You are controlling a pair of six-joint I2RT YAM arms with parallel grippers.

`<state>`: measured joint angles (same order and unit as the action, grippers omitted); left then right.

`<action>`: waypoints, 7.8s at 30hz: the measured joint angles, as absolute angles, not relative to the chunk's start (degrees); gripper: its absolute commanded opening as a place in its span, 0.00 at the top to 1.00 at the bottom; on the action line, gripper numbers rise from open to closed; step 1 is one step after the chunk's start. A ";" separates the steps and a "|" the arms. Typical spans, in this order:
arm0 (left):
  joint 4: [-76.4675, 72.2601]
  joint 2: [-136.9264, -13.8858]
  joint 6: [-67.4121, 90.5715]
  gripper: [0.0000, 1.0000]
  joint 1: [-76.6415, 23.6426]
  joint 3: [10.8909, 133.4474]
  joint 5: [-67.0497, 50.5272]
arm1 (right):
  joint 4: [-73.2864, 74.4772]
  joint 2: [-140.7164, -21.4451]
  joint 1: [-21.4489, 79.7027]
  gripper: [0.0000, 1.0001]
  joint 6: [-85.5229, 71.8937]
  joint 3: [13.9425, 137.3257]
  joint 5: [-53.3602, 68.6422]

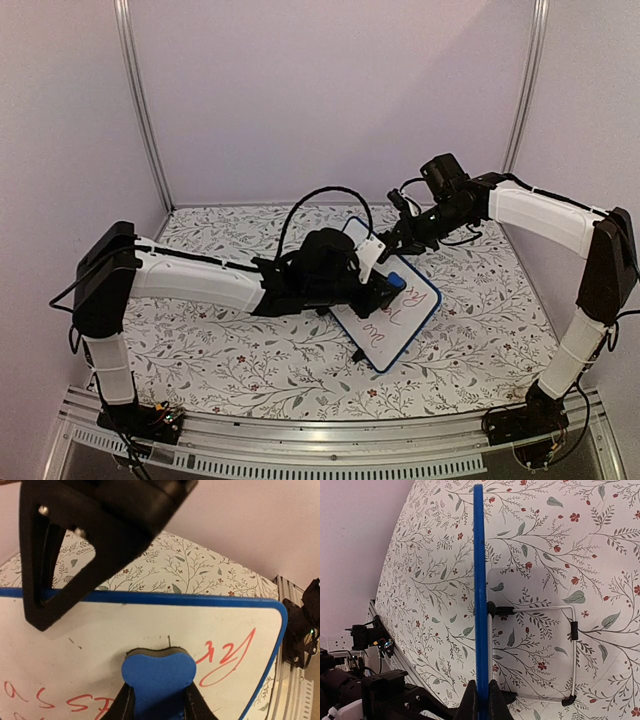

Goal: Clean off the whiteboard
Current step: Erase the whiteboard from the whiteboard stand.

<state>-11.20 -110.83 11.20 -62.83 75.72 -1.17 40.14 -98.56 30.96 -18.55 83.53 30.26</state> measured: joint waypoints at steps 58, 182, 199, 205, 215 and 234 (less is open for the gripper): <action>-8.64 -110.43 8.36 1.00 -64.38 76.25 -3.46 | 39.59 -98.43 30.98 1.00 -18.79 83.20 30.48; -10.59 -111.09 6.07 1.00 -67.59 75.33 4.64 | 39.40 -98.63 31.16 1.00 -18.15 83.35 30.15; -9.04 -110.30 5.65 1.00 -67.77 74.17 5.23 | 39.35 -98.63 31.16 1.00 -18.17 83.33 30.22; -7.75 -111.26 4.56 1.00 -67.77 78.08 4.71 | 39.33 -98.63 31.16 1.00 -18.20 83.33 30.24; -8.73 -111.46 4.51 1.00 -67.77 77.97 4.01 | 39.11 -98.63 31.16 1.00 -18.33 83.20 30.37; -11.77 -110.15 5.04 1.00 -67.81 71.90 4.67 | 39.03 -98.63 31.16 1.00 -18.31 83.18 30.37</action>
<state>-11.77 -110.15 5.04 -67.81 71.90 4.67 39.03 -98.63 31.16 -18.31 83.18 30.37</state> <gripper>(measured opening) 0.243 0.031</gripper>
